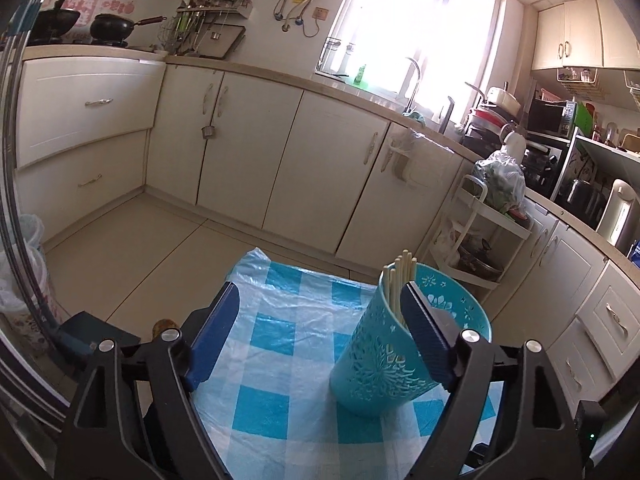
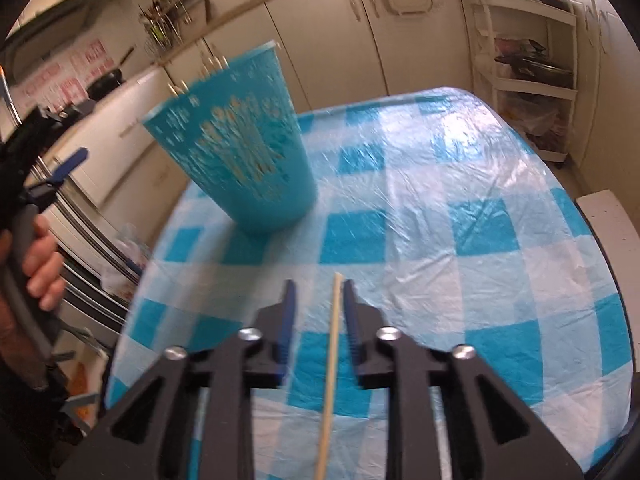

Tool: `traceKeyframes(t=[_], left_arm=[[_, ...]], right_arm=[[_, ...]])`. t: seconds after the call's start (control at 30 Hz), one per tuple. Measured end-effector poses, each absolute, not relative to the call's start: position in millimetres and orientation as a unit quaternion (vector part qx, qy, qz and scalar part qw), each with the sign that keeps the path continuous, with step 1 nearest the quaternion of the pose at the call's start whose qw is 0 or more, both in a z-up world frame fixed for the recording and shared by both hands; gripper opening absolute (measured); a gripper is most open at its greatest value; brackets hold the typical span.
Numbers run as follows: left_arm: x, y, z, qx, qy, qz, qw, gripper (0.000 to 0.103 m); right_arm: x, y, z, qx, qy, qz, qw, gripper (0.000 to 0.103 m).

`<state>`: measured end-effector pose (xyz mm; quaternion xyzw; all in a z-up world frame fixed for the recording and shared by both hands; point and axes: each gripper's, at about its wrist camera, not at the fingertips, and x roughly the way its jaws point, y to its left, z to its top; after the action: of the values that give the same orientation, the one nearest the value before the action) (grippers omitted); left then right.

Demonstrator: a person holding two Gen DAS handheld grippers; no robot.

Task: Organize utensils
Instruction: 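Drop the left tool's chopstick into the basket while the right tool holds its chopstick, then carry the right tool's chopstick over the basket and open to drop it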

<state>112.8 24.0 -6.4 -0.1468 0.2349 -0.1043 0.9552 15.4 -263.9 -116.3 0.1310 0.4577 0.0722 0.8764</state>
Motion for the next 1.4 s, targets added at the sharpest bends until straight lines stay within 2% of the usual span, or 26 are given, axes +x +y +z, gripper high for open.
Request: traceKeyframes(t=[0.13,0.23,0.37,0.53,0.7,0.87,1.0,1.17,1.37,1.4], left_arm=[[111.4,30.4,-23.5,-0.159,0.259,-0.103,0.947,0.079],[110.0,32.1,-31.9,-0.157,0.268,-0.101,0.945,0.079],[107.5,35.6,-43.3,-0.155,0.286,-0.097,0.94,0.083],[102.1,36.7,-57.6,-0.148,0.311,-0.09,0.935,0.089],[98.4,31.9,-65.9,-0.155,0.329,-0.089,0.927,0.092],[90.8,25.0,-61.9,-0.139,0.332,-0.09,0.929,0.095],[87.2,22.0,-54.3,-0.118,0.329,-0.08,0.934,0.095],[86.9,20.4,-48.3,-0.103,0.334,-0.058,0.935,0.095],[73.2,12.4,-31.6,-0.047,0.324,-0.029,0.944,0.096],[69.4,9.5,-27.0,-0.029,0.325,-0.02,0.945,0.096]], right_arm=[[18.2,-252.5,-135.4,0.076,0.491,0.059,0.866,0.027],[14.5,-238.2,-138.2,-0.001,0.484,0.043,0.874,0.006],[12.6,-251.3,-109.0,0.06,0.449,0.059,0.89,0.006],[24.6,-266.5,-9.2,0.156,0.305,0.119,0.932,0.006],[68.1,-250.8,62.8,0.178,0.16,0.13,0.962,0.006],[128.4,-235.2,57.0,0.187,0.122,0.079,0.972,0.006],[151.1,-228.1,30.2,0.173,0.151,0.046,0.972,0.006],[140.9,-220.7,8.6,0.135,0.174,0.038,0.975,0.007],[100.8,-221.5,0.0,0.144,0.21,0.073,0.964,0.027],[91.2,-221.9,1.7,0.147,0.215,0.08,0.962,0.033]])
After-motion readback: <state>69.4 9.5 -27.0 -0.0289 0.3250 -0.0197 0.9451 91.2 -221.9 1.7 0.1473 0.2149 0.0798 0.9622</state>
